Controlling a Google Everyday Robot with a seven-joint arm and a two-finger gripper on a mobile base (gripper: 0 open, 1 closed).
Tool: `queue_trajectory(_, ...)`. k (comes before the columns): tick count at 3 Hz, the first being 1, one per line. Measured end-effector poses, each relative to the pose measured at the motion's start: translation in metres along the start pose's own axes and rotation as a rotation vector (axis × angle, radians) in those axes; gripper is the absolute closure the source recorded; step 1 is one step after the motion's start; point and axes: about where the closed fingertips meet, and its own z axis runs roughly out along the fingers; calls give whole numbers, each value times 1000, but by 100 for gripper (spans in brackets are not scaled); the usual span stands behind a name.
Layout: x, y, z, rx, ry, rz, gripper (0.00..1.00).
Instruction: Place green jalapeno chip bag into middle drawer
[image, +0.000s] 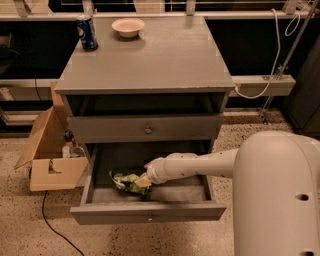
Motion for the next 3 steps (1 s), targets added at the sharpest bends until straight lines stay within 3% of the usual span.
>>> queue_trajectory(1, 6, -9, -15, 37, -13, 20, 0)
queue_trajectory(2, 21, -18, -53, 106, -23, 67, 0)
queue_trajectory(3, 51, -13, -110, 177, 5, 131, 0)
